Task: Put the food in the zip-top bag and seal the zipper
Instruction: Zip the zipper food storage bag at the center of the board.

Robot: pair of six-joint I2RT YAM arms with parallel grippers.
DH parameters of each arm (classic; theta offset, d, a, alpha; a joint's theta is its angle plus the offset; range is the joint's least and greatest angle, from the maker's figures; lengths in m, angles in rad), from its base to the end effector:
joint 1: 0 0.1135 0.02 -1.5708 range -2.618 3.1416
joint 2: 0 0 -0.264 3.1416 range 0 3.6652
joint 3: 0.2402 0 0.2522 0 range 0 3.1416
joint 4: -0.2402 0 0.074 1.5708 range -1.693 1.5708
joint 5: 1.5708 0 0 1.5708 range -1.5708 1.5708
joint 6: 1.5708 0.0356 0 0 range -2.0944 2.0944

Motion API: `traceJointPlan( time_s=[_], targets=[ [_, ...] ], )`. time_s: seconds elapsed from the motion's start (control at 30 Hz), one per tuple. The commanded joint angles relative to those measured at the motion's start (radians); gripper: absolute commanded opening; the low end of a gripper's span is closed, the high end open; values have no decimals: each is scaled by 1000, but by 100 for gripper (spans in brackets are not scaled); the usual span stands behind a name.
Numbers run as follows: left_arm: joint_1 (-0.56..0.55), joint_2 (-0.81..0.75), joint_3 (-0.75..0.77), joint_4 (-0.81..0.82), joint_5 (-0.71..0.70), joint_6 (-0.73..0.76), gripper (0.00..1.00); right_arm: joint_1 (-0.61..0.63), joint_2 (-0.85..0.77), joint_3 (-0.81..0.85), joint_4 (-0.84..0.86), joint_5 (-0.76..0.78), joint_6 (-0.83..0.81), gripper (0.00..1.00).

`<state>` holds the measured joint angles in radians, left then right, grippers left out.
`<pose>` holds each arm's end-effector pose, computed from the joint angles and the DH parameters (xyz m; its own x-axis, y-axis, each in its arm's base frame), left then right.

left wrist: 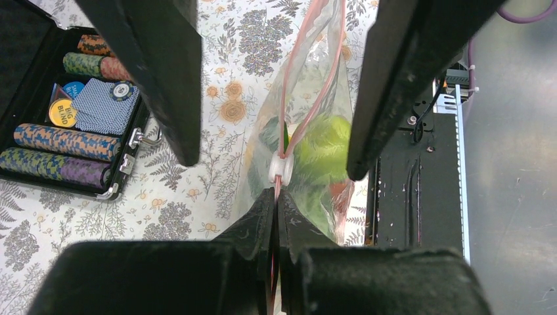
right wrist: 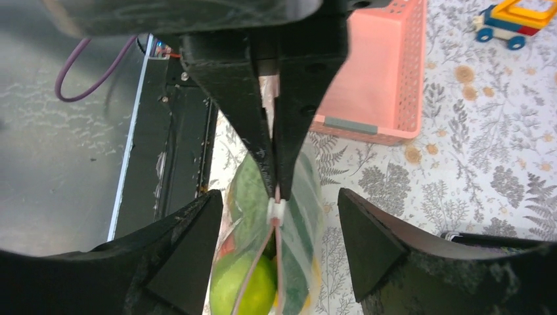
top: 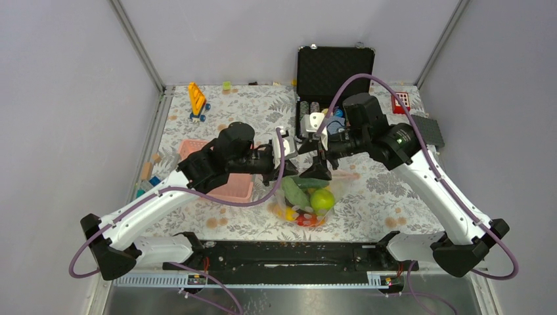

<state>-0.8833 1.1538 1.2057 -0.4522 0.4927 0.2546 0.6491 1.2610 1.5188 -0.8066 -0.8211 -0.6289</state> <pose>0.1467 -0.2052 0.3864 0.0018 0.3475 -0.9377 0.9888 0.1394 0.0536 0.1794 0.1688 0.4341 0.1988 -0.3523 -0.9145 -0.9798 -0.0517 -0.1931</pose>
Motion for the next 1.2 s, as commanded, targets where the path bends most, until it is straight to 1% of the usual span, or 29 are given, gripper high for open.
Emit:
traceJointPlan(
  time_s=[0.0, 0.1, 0.17, 0.3, 0.43, 0.47, 0.57, 0.83, 0.93, 1.0, 1.17],
  targets=[
    [4, -2, 34, 95, -23, -31, 0, 37, 23, 38, -87, 26, -61, 71],
    [3, -3, 30, 99, -10, -33, 0, 48, 29, 16, -89, 39, -58, 68],
    [4, -4, 24, 99, -6, -28, 0, 56, 28, -3, -74, 58, -53, 64],
    [3, -2, 25, 99, -5, -28, 0, 66, 38, -2, -61, 79, -48, 47],
    [4, -7, 29, 101, -7, -38, 0, 71, 48, -1, -61, 116, -40, 41],
    [3, -8, 30, 101, -7, -37, 0, 72, 51, -1, -63, 120, -39, 37],
    [3, -5, 30, 101, -16, -36, 0, 74, 56, 5, -77, 120, -41, 24],
    [4, 0, 36, 99, -43, -39, 0, 75, 62, 6, -97, 120, -66, 1],
    [4, -1, 32, 99, -78, -43, 0, 73, 66, 11, -129, 135, -87, 0],
    [4, -5, 29, 94, -116, -33, 0, 73, 62, 10, -148, 175, -92, 0],
    [3, -39, -4, 74, -176, 16, 0, 73, 25, -25, -162, 333, -98, 0]
  ],
)
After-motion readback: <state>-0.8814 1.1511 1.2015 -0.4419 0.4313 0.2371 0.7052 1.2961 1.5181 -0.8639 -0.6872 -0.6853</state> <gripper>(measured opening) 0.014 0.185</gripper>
